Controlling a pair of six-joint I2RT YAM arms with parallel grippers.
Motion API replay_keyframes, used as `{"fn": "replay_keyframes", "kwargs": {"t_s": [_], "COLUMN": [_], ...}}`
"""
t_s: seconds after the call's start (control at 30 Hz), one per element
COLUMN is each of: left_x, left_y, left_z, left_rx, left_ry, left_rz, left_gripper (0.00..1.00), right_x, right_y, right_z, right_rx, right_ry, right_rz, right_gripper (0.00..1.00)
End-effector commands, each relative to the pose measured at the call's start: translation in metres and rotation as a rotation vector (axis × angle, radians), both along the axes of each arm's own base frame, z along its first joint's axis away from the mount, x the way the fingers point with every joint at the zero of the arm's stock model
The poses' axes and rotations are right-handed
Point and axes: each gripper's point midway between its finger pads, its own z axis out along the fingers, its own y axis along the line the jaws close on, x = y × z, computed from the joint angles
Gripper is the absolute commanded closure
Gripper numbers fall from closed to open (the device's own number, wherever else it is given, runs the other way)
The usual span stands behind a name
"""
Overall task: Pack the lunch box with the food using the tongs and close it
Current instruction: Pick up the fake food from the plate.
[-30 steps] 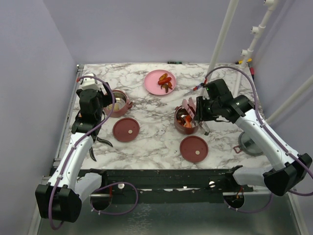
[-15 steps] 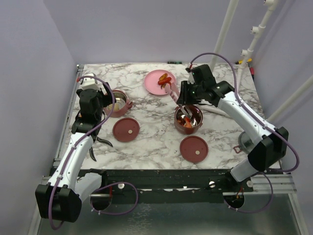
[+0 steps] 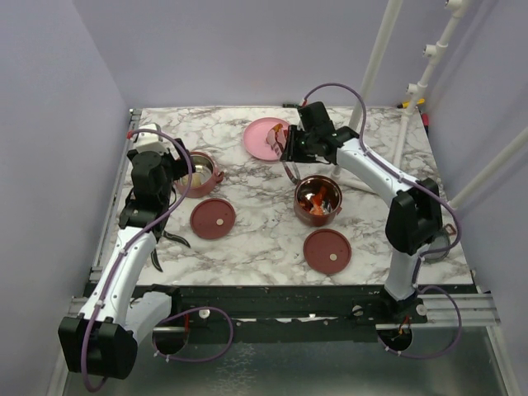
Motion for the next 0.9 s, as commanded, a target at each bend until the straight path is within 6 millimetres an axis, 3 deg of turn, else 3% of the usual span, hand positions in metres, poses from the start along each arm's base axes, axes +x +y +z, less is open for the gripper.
{"fn": "replay_keyframes", "kwargs": {"t_s": [0.0,0.33,0.87], "left_x": [-0.004,-0.007,-0.010], "left_y": [-0.002,-0.003,-0.002], "left_z": [0.008,0.016,0.020], "left_rx": [-0.005,-0.003,0.001], "left_ry": [-0.034,-0.056,-0.068], "left_rz": [-0.016,-0.019,-0.017], "left_gripper": [0.14,0.13,0.13], "right_x": [0.024,0.026,0.044], "right_y": [0.002,-0.024,-0.048], "right_z": [-0.006,-0.036,-0.058], "right_rx": [-0.022,-0.169,-0.260], "right_ry": [-0.021,0.050,0.103], "right_rz": [-0.067,-0.085,-0.101], "right_gripper": [0.63,0.64,0.68]}}
